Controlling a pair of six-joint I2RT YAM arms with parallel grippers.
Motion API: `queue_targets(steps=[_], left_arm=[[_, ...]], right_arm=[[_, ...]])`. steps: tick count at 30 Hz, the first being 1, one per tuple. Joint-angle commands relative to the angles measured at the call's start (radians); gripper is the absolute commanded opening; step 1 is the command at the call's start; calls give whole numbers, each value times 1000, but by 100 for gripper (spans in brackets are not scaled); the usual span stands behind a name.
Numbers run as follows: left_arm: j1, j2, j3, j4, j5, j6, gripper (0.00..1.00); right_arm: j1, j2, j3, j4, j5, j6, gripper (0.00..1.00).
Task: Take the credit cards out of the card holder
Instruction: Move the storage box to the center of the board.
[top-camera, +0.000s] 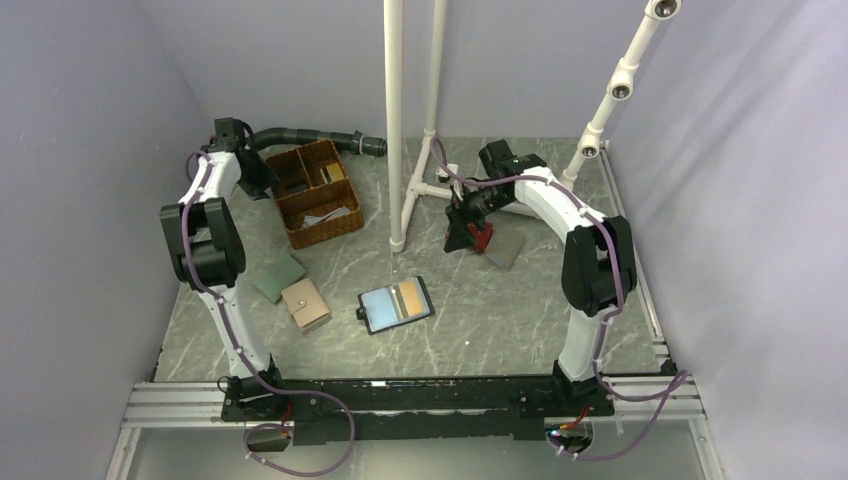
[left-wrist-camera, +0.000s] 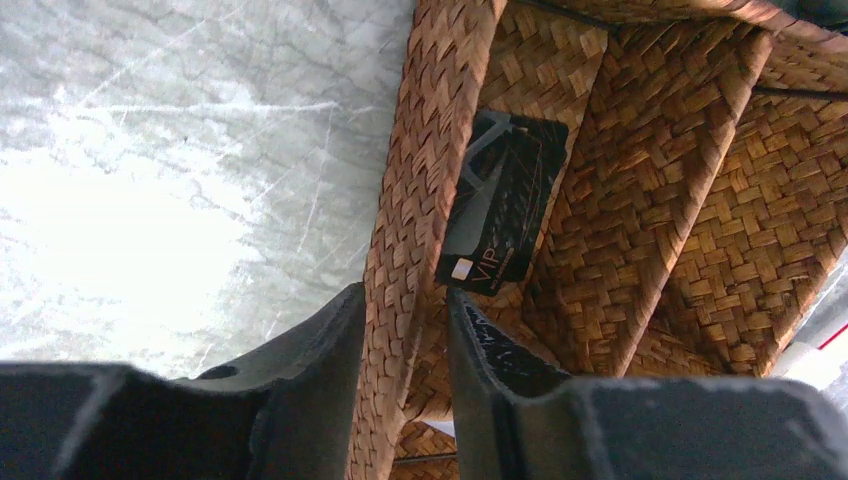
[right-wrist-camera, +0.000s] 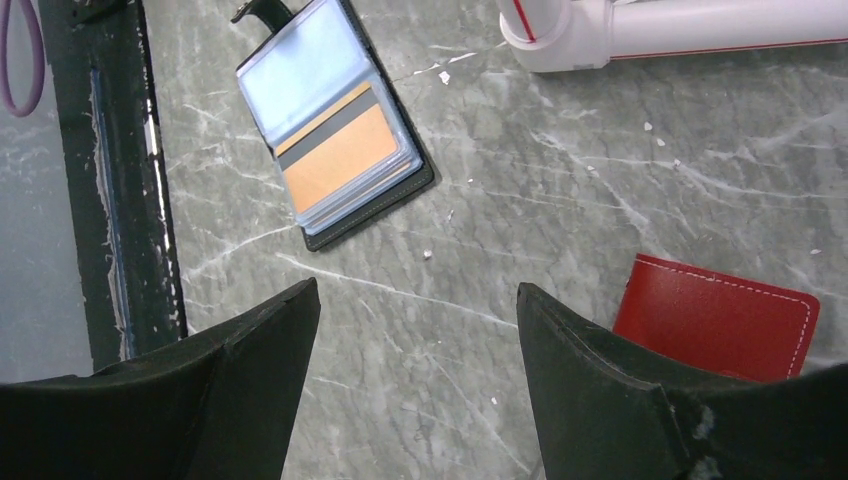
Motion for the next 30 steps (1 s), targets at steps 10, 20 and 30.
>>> queue_targets(steps=[10, 20, 30], left_arm=[[-26, -48, -49, 138, 19, 19, 0], [-110, -336, -487, 490, -82, -1, 0], [-113, -462, -593, 564, -121, -38, 0]], right_arm=[[-24, 56, 121, -107, -18, -47, 74], [-39, 139, 232, -207, -32, -84, 74], [-44, 190, 308, -265, -39, -99, 74]])
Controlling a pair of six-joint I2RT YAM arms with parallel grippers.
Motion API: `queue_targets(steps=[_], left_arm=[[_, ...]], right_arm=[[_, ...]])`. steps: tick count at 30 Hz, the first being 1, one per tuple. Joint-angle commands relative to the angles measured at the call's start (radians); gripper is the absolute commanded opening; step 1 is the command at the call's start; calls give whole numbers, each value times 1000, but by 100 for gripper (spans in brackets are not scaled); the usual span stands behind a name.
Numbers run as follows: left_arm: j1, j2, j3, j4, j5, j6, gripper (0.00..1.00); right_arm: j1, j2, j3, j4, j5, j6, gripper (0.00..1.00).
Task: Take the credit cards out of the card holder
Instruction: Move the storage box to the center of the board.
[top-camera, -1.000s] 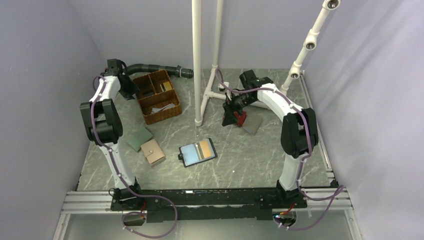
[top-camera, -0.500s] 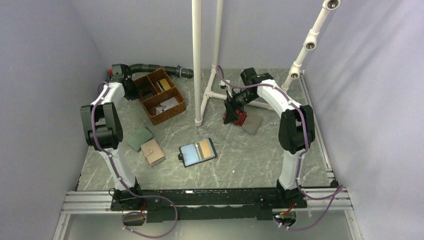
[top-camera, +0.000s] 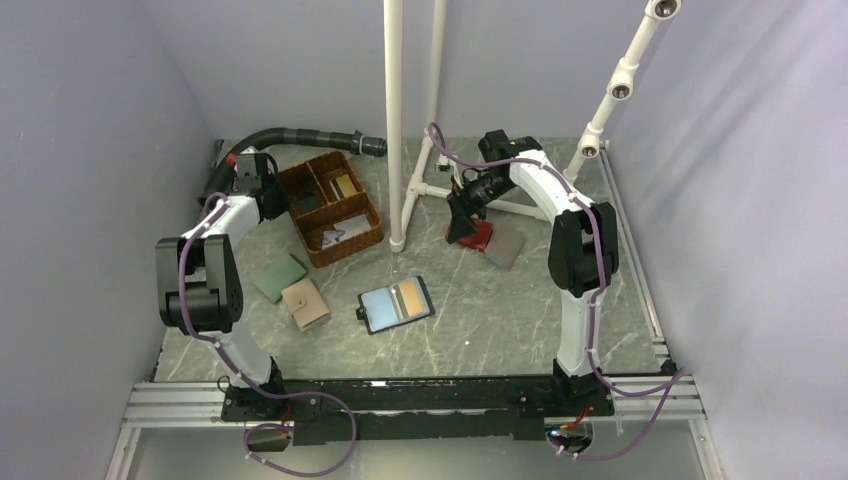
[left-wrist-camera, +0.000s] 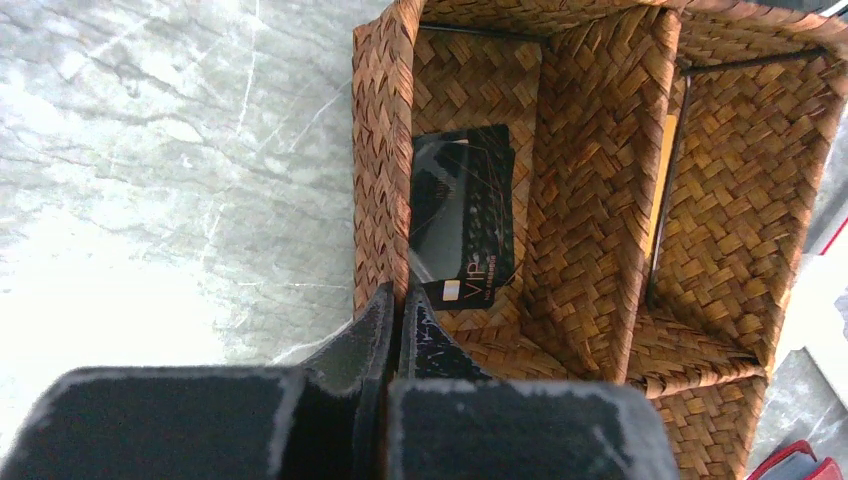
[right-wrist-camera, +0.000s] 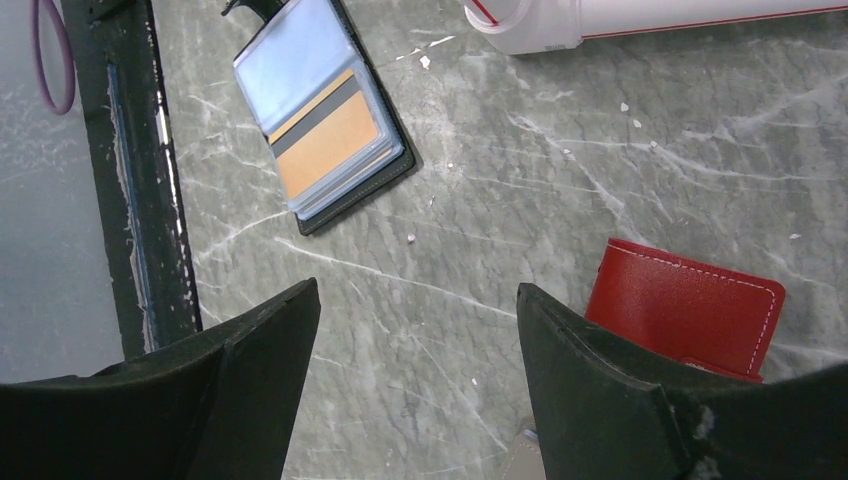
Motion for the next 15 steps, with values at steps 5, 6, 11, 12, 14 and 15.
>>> queue_targets(steps=[5, 6, 11, 12, 14, 15], left_arm=[[5, -135, -21, 145, -58, -54, 0], [4, -140, -22, 145, -61, -59, 0], [2, -163, -45, 157, -75, -83, 0], [2, -167, -46, 153, -74, -85, 0], [3, -165, -47, 141, -81, -91, 0], [3, -162, -49, 140, -87, -97, 0]], right_arm=[[-7, 19, 74, -48, -31, -17, 74], [-7, 21, 78, -48, -29, -16, 74], [-7, 27, 90, -51, -23, -10, 74], [-7, 26, 92, -51, -22, -10, 74], [-6, 25, 95, -52, -18, -9, 74], [-7, 26, 96, -52, -17, -9, 74]])
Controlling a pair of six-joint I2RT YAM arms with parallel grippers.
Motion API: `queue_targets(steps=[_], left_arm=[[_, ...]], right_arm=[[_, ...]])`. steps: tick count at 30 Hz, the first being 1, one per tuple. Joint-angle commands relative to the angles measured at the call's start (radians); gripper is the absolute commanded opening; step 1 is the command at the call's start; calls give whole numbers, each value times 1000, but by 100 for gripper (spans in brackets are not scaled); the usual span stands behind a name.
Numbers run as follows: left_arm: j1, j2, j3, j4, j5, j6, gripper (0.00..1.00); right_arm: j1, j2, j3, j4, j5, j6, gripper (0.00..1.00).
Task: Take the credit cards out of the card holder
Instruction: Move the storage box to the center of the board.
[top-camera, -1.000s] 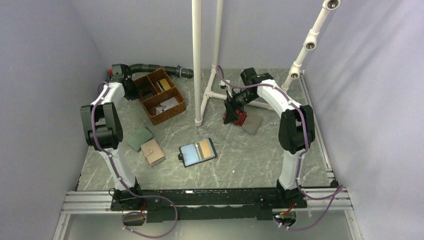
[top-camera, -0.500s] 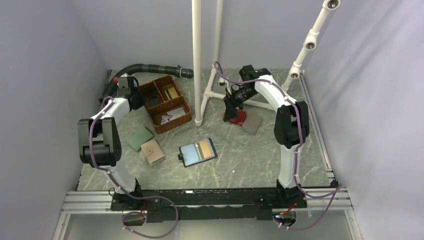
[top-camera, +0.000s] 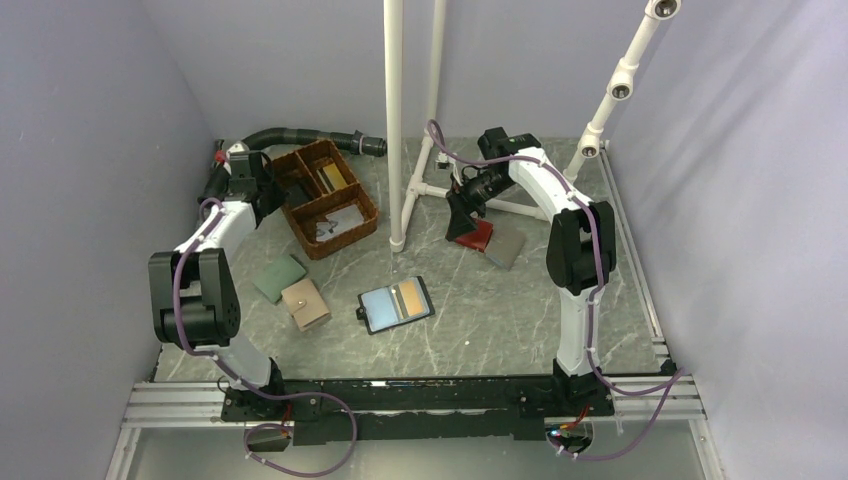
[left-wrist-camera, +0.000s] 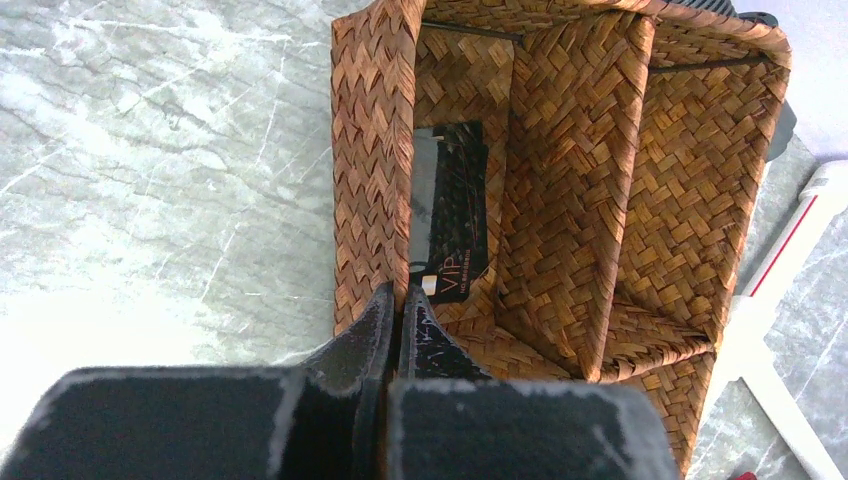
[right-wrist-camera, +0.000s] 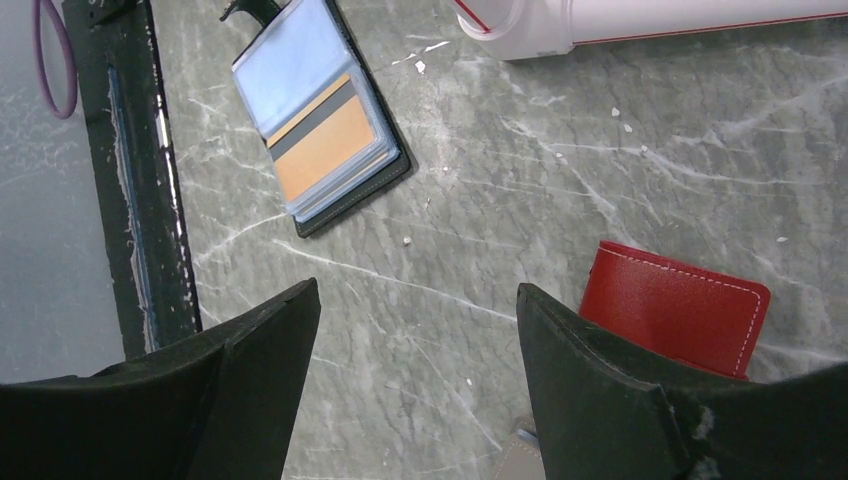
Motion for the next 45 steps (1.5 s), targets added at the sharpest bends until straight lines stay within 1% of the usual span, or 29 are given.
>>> queue_targets(steps=[1, 4, 7, 11, 12, 14, 15, 18, 21, 24, 26, 28, 29, 32, 34, 38, 40, 42, 45], left_arm=[[3, -46, -2, 80, -29, -47, 0], [7, 11, 30, 55, -24, -68, 0], [22, 84, 74, 37, 0, -122, 0], [43, 166, 165, -37, 34, -182, 0], [45, 175, 179, -59, 37, -193, 5], [48, 177, 191, -103, 40, -211, 18], [54, 168, 188, -124, 42, -225, 25], [79, 109, 154, -159, 73, -231, 41], [117, 35, 122, -192, 155, -187, 57], [150, -56, 91, -224, 231, -108, 67], [167, -127, 54, -223, 297, -75, 78], [191, -203, -1, -213, 372, -78, 92], [205, -239, -36, -202, 416, -83, 94], [245, -362, -127, -175, 568, -90, 95], [247, -427, -159, -200, 632, -79, 94], [232, -510, -176, -342, 742, -60, 93], [163, -537, -158, -433, 741, -4, 92], [90, -558, -152, -518, 702, 49, 92], [11, -587, -206, -544, 678, 53, 91]], right_arm=[[-6, -1, 48, -20, -17, -9, 74], [-6, -2, 50, -22, -15, -12, 74], [-6, -7, 49, -24, -13, -18, 74], [-6, -20, 42, -31, -9, -29, 74], [-6, -25, 39, -31, -6, -31, 74], [-6, -37, 31, -32, -4, -35, 74], [-6, -43, 25, -32, -4, -36, 74], [-6, -65, 1, -32, -9, -44, 74], [-6, -86, -21, -28, -16, -48, 74], [-6, -117, -45, -15, -23, -54, 74], [-6, -138, -67, -7, -30, -55, 74], [-6, -169, -105, 18, -41, -52, 74], [-7, -187, -129, 36, -47, -48, 74], [-4, -252, -224, 105, -66, -28, 74], [-5, -290, -290, 158, -74, -11, 74], [-4, -366, -395, 199, -91, 6, 74], [-3, -407, -436, 212, -103, 17, 74], [2, -452, -487, 236, -93, 18, 74], [12, -529, -551, 241, -46, -3, 74]])
